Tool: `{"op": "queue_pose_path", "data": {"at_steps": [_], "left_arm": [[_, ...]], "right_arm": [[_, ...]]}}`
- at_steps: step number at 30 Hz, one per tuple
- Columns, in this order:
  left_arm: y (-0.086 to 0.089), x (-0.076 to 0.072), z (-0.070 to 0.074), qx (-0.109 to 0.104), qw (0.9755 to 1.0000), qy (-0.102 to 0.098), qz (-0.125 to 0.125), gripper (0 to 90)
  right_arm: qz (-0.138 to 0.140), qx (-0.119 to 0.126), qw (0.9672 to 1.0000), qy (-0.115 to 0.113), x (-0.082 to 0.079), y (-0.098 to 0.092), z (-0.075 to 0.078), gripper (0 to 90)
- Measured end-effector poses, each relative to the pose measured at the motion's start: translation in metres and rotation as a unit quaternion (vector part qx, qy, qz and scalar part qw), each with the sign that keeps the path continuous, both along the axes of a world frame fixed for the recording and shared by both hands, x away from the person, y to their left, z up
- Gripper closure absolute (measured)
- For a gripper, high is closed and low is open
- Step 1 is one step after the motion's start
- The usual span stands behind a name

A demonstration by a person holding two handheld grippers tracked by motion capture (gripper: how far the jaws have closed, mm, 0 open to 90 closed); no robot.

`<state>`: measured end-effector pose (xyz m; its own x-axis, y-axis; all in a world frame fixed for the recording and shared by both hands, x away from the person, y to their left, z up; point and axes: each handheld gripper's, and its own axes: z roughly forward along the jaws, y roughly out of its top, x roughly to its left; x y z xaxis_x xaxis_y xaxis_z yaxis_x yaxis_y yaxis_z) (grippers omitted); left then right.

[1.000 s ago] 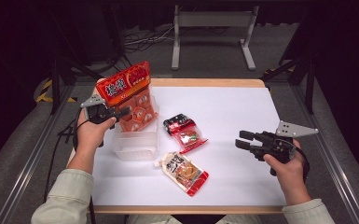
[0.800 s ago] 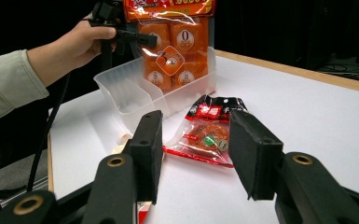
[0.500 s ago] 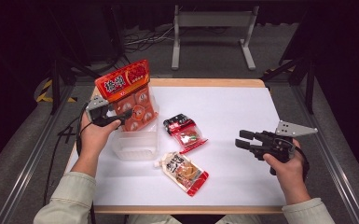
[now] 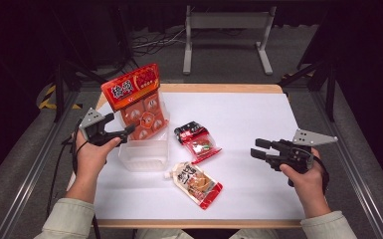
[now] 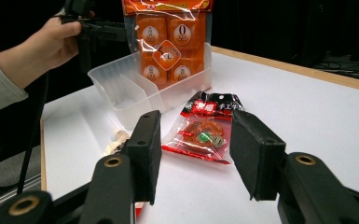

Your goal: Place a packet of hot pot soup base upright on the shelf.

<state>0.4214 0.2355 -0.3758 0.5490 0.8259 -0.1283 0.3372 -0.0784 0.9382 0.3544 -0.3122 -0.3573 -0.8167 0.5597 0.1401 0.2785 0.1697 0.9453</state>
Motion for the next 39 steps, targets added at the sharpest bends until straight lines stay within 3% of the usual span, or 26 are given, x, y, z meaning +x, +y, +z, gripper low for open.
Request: {"op": "queue_pose_path", "data": {"at_steps": [6,12,16,21,27,32,39], "left_arm": [[-0.001,-0.021,0.006,-0.020,0.9996,-0.011,-0.016,6.2],[-0.002,-0.045,0.008,-0.017,0.9992,-0.025,-0.028,6.8],[-0.003,-0.052,0.008,-0.019,0.9984,-0.018,-0.051,7.3],[-0.007,-0.056,0.005,-0.009,0.9974,-0.011,-0.070,7.6],[-0.002,-0.062,0.003,-0.003,0.9977,-0.009,-0.067,7.6],[0.003,-0.065,0.001,-0.009,0.9979,-0.005,-0.064,6.5],[0.008,-0.071,-0.001,-0.015,0.9981,-0.002,-0.060,6.2]], "right_arm": [[-0.005,-0.013,0.9999,-0.005,0.001,0.001,-0.001,51.5],[-0.014,-0.025,0.9995,-0.010,0.001,0.002,-0.001,51.9],[-0.014,-0.024,0.9996,0.001,0.001,0.002,-0.001,55.2],[0.000,-0.018,0.9998,-0.006,0.003,0.005,-0.001,53.4],[0.001,-0.023,0.9996,-0.015,0.008,0.013,-0.002,50.4],[0.017,-0.012,0.9998,-0.005,0.017,0.020,-0.001,50.9],[0.019,-0.037,0.9991,0.008,0.049,0.038,0.002,44.7]]}}
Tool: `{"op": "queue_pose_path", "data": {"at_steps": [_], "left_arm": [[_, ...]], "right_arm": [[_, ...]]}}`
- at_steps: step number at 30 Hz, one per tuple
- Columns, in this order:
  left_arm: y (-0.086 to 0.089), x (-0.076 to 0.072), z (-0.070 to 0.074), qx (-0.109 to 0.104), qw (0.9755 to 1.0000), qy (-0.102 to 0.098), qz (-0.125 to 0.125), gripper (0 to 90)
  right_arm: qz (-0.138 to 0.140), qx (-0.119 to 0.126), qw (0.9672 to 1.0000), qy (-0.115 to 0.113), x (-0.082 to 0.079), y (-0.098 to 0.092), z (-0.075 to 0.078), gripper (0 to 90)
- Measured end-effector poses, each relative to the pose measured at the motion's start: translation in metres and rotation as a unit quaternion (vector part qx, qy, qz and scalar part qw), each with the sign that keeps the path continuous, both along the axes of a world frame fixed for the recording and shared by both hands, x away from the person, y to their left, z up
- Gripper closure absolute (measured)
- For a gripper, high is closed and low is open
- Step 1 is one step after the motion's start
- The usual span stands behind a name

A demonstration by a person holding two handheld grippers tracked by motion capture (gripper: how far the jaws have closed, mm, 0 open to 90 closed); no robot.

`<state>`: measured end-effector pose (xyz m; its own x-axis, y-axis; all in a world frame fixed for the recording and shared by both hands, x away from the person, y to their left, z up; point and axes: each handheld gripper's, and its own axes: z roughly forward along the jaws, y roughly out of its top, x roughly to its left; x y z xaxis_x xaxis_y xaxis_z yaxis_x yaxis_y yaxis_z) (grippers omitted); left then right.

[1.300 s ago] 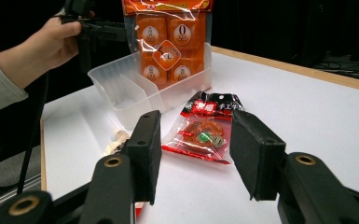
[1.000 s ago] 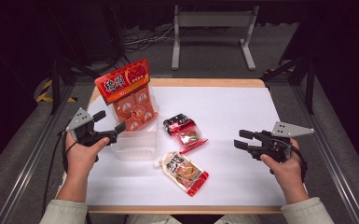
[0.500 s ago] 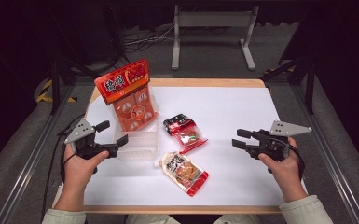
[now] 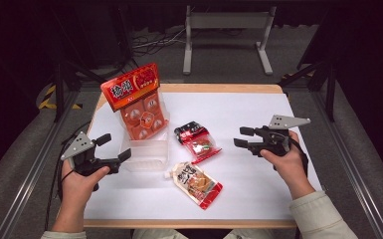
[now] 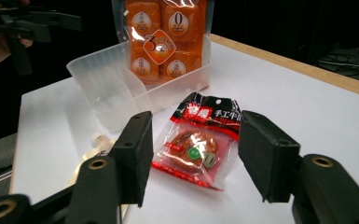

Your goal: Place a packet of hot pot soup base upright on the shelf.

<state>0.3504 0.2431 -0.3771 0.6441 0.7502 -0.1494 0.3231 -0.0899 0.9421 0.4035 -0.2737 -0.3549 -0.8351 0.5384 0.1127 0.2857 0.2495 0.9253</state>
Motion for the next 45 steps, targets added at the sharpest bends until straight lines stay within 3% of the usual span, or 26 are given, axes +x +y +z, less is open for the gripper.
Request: {"op": "queue_pose_path", "data": {"at_steps": [9,19,22,26,31,36,40,45], "left_arm": [[0.005,0.000,-0.001,-0.001,0.9999,0.010,0.007,7.4],[0.002,-0.001,0.001,-0.001,1.0000,0.006,-0.005,8.0],[0.002,-0.003,0.000,0.000,1.0000,0.009,-0.004,8.5],[0.002,-0.006,-0.001,-0.005,0.9999,0.010,-0.009,8.4],[0.003,-0.013,0.000,-0.008,0.9999,0.006,-0.011,8.1],[0.006,-0.018,-0.002,-0.008,0.9999,0.005,-0.004,7.9],[0.010,-0.021,-0.004,-0.010,0.9999,0.005,-0.003,7.9],[0.011,-0.023,-0.005,-0.016,0.9998,0.001,-0.006,7.3]], "right_arm": [[-0.017,-0.019,0.9994,0.022,0.041,0.026,-0.010,41.3],[-0.032,-0.028,0.9981,0.045,0.072,0.051,-0.028,39.5],[-0.037,-0.041,0.9971,0.053,0.080,0.057,-0.031,39.1],[-0.036,-0.053,0.9964,0.055,0.090,0.066,-0.035,38.4],[-0.028,-0.078,0.9938,0.074,0.103,0.081,-0.044,37.0],[-0.016,-0.086,0.9925,0.085,0.116,0.092,-0.051,34.5],[-0.013,-0.079,0.9921,0.096,0.126,0.097,-0.056,30.9],[-0.009,-0.100,0.9892,0.107,0.136,0.105,-0.065,28.4]]}}
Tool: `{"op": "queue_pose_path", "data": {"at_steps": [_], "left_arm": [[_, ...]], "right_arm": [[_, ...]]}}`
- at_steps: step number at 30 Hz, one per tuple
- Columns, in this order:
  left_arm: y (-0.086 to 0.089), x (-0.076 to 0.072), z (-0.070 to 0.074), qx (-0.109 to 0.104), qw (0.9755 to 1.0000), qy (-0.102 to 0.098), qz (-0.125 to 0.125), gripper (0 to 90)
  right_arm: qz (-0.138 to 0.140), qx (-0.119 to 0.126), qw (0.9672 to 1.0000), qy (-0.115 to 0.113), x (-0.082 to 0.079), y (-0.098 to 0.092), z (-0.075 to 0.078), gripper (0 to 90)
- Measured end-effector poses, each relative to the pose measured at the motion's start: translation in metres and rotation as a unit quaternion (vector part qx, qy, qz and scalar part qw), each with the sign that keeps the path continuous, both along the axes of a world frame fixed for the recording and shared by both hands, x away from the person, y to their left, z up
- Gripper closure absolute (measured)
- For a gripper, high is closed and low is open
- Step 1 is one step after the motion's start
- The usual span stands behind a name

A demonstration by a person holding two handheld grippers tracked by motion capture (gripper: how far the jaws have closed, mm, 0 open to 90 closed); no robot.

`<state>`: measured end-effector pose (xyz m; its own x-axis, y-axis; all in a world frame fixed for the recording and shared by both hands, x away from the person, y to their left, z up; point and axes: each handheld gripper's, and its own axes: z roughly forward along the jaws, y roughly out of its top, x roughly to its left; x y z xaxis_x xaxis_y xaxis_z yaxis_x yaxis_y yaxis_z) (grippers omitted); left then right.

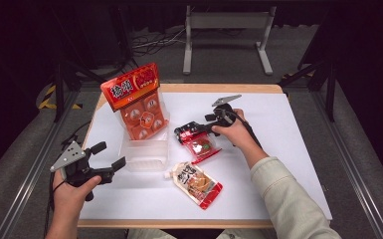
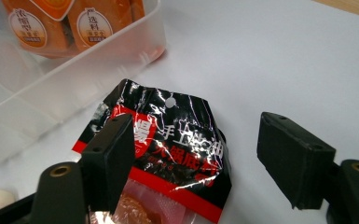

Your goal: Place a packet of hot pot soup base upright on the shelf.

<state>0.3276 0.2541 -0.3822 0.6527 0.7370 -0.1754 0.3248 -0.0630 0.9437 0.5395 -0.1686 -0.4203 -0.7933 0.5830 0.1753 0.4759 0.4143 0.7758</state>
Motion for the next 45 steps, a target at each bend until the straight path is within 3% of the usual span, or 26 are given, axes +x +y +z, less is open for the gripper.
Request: {"op": "queue_pose_path", "data": {"at_steps": [8,15,25,30,36,38,42,45], "left_arm": [[0.003,0.001,-0.001,0.003,0.9999,-0.007,0.010,7.3],[0.008,0.002,-0.002,-0.001,0.9999,0.002,0.014,6.3],[0.008,0.003,-0.003,0.005,0.9998,0.005,0.016,6.2],[0.010,0.004,-0.005,0.005,0.9997,0.009,0.024,6.3],[0.009,0.005,-0.005,0.006,0.9996,0.010,0.024,6.3],[0.008,0.006,-0.007,0.007,0.9995,0.016,0.025,6.3],[0.006,0.006,-0.007,0.007,0.9996,0.016,0.022,6.3],[0.007,0.006,-0.007,0.005,0.9996,0.015,0.023,6.3]], "right_arm": [[0.009,-0.018,0.9998,0.003,0.007,0.012,-0.008,27.2],[0.011,-0.032,0.9994,0.010,0.012,0.019,-0.011,26.1],[0.006,-0.048,0.9985,0.028,0.018,0.018,-0.020,24.0],[0.022,-0.044,0.9986,0.021,0.016,0.024,-0.021,25.9],[0.026,-0.058,0.9979,0.008,0.013,0.027,-0.022,26.6],[0.033,-0.068,0.9971,-0.007,0.011,0.029,-0.024,26.0],[0.037,-0.079,0.9961,-0.014,0.010,0.030,-0.023,26.3],[0.041,-0.100,0.9937,-0.027,0.008,0.033,-0.022,33.0]]}}
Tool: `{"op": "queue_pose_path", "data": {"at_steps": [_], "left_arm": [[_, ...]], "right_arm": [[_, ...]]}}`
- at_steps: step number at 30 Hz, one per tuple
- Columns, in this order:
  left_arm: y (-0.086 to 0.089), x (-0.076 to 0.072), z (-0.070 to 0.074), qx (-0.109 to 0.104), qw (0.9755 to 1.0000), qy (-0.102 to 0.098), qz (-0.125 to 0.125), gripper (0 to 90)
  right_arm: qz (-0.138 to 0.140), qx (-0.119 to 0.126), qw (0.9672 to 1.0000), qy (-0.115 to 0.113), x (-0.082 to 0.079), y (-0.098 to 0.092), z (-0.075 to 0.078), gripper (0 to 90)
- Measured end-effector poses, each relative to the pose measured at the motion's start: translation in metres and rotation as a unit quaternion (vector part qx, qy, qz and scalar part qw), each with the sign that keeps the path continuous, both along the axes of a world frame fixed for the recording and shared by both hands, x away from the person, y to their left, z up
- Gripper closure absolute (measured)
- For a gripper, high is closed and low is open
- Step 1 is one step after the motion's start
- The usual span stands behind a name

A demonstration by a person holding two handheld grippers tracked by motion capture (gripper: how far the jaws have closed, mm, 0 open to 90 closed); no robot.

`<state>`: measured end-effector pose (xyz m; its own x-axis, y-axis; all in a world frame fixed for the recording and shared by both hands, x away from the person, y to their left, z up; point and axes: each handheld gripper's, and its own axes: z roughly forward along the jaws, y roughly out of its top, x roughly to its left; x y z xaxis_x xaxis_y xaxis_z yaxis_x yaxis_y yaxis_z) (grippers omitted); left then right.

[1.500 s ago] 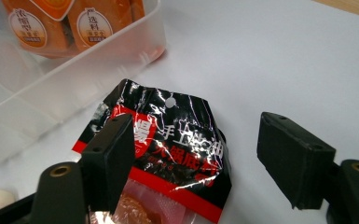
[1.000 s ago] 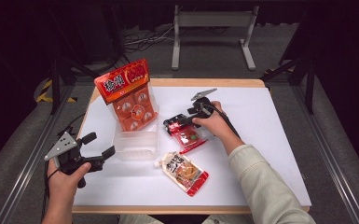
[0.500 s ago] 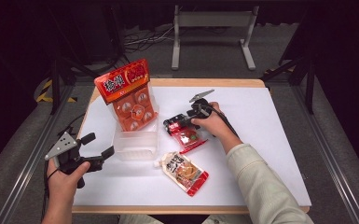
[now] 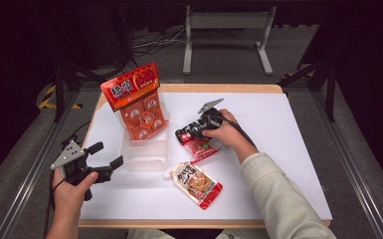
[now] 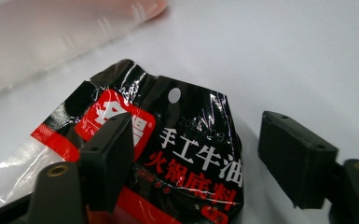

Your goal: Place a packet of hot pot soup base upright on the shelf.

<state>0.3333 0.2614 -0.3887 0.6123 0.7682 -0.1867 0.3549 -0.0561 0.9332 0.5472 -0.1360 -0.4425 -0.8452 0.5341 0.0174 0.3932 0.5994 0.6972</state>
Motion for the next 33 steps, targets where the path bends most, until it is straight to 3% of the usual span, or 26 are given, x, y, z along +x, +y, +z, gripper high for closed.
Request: {"op": "queue_pose_path", "data": {"at_steps": [1,2,5,6,10,12,16,19,23,33], "left_arm": [[0.000,0.000,0.000,0.000,1.0000,0.000,0.000,6.3],[0.001,0.000,0.000,-0.001,1.0000,-0.001,0.000,6.3],[0.001,0.000,0.000,-0.004,1.0000,-0.001,0.001,6.3],[0.001,0.000,0.000,-0.002,1.0000,-0.002,0.001,6.3],[0.002,0.000,0.000,-0.004,1.0000,-0.002,0.001,6.3],[0.002,0.000,0.000,-0.004,1.0000,-0.002,0.001,6.3],[0.003,0.000,0.000,-0.003,1.0000,-0.002,0.001,6.3],[0.003,0.000,0.000,-0.004,1.0000,-0.001,0.002,6.3],[0.004,0.000,0.000,-0.005,1.0000,-0.001,0.002,6.3],[0.002,0.001,0.001,-0.004,1.0000,-0.003,0.000,6.3]], "right_arm": [[0.000,0.000,1.0000,0.000,0.000,0.000,0.000,33.0],[0.004,-0.004,1.0000,0.001,-0.003,0.001,0.002,42.2],[0.005,-0.012,0.9999,-0.008,-0.004,0.002,0.003,48.2],[0.001,-0.022,0.9996,-0.019,-0.005,0.002,0.004,56.2],[-0.003,-0.032,0.9993,-0.019,-0.006,0.002,0.006,65.7],[0.001,-0.039,0.9991,-0.016,-0.007,0.002,0.009,76.7],[0.002,-0.039,0.9992,-0.008,-0.008,0.000,0.012,81.8],[-0.002,-0.031,0.9995,-0.006,-0.009,-0.003,0.013,83.1],[-0.013,-0.003,0.9998,-0.013,-0.012,-0.010,0.021,84.1],[0.008,0.067,0.9962,-0.055,-0.035,-0.020,0.065,85.9]]}}
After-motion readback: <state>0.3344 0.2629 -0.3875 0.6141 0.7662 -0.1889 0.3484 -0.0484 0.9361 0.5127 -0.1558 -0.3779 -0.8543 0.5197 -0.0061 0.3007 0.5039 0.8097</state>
